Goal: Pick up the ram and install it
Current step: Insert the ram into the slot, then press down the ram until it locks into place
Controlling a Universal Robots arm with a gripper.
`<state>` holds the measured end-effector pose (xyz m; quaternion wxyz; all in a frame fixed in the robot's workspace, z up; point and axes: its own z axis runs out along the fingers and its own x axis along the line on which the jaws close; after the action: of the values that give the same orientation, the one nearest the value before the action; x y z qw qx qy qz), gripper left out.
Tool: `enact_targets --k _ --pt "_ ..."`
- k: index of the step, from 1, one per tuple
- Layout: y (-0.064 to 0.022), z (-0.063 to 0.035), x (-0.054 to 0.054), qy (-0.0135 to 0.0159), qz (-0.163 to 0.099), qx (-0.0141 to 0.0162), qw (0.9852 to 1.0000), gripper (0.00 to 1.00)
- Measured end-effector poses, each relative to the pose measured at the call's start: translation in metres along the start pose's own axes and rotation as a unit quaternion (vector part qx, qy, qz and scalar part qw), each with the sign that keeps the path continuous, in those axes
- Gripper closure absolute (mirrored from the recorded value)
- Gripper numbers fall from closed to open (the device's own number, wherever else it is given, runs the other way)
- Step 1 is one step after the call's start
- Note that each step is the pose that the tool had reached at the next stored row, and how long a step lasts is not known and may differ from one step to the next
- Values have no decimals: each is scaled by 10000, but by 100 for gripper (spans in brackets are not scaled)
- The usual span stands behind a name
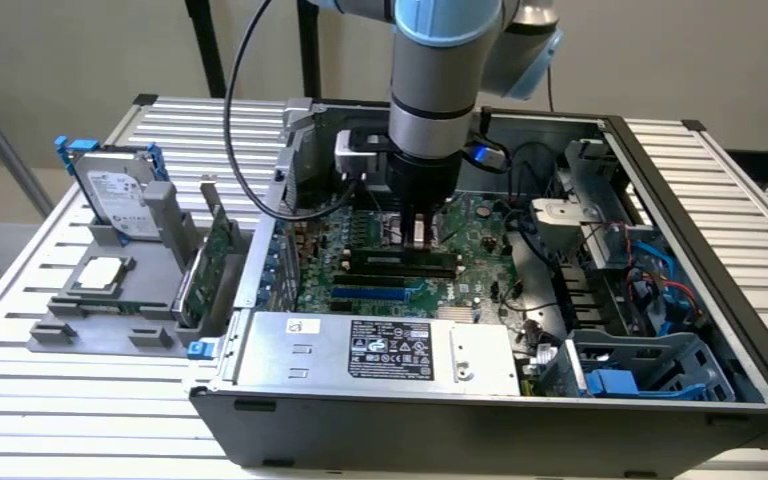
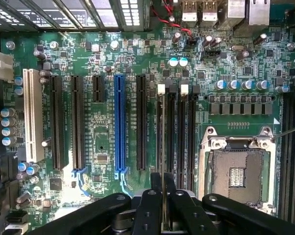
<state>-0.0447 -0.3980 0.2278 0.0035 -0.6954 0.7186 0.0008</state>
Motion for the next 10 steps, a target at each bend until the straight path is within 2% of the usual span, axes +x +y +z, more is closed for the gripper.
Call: enact_targets --k 3,6,10 --pt "0 4 -6 23 0 5 10000 100" --pt "0 4 -6 71 -1 8 10000 100" --pt "1 4 -6 98 -1 9 10000 100"
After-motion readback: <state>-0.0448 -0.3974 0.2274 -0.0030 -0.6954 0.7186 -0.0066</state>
